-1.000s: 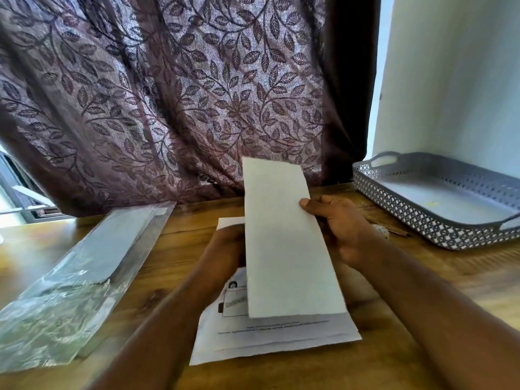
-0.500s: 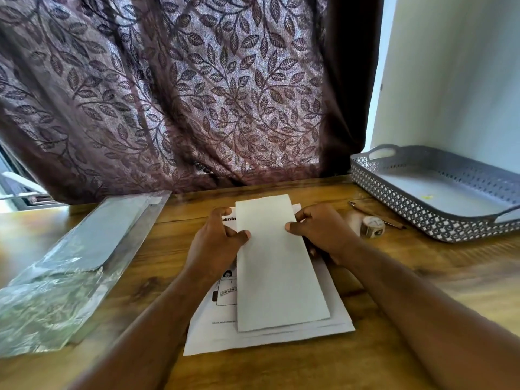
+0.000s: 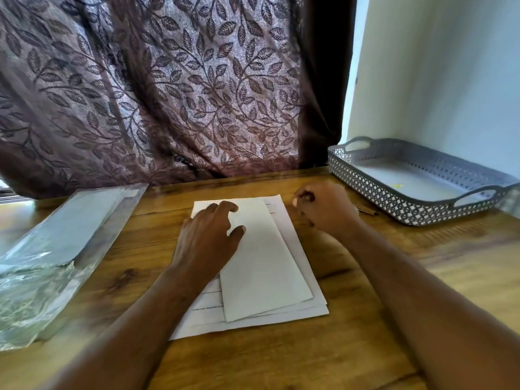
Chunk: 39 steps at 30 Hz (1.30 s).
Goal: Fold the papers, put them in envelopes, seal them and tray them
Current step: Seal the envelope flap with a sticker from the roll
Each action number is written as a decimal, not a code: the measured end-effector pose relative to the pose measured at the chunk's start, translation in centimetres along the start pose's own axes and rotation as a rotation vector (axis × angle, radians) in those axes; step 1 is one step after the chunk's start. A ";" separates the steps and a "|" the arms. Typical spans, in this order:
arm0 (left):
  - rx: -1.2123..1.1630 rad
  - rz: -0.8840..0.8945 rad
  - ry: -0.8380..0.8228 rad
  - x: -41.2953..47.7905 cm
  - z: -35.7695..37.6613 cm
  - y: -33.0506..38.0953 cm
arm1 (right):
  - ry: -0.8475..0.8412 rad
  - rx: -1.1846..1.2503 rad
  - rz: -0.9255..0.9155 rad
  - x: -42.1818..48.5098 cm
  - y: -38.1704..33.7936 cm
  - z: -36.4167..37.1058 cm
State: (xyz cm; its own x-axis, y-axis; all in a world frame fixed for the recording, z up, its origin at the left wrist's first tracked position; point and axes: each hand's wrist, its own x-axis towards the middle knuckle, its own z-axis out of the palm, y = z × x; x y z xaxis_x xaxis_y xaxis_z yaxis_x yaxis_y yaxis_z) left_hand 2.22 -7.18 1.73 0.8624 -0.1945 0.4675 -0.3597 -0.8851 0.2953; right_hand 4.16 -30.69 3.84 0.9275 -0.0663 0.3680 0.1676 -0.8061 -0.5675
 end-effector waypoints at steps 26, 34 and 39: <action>-0.092 0.152 0.048 -0.2 0.4 0.5 | -0.086 -0.169 -0.076 -2.8 8.3 -5.2; -0.440 0.147 0.004 -0.7 0.1 2.4 | -0.069 0.317 -0.297 -4.5 2.0 -2.6; -0.509 0.187 0.038 -0.8 0.0 3.2 | -0.046 0.347 -0.304 -4.4 1.4 -1.2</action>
State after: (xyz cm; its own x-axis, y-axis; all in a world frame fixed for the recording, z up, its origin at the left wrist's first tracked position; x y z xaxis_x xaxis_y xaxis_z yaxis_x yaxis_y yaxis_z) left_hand 0.32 -9.87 2.33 0.7572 -0.3050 0.5776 -0.6408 -0.5181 0.5665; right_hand -0.06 -32.23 2.29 0.8314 0.1754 0.5273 0.5291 -0.5398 -0.6547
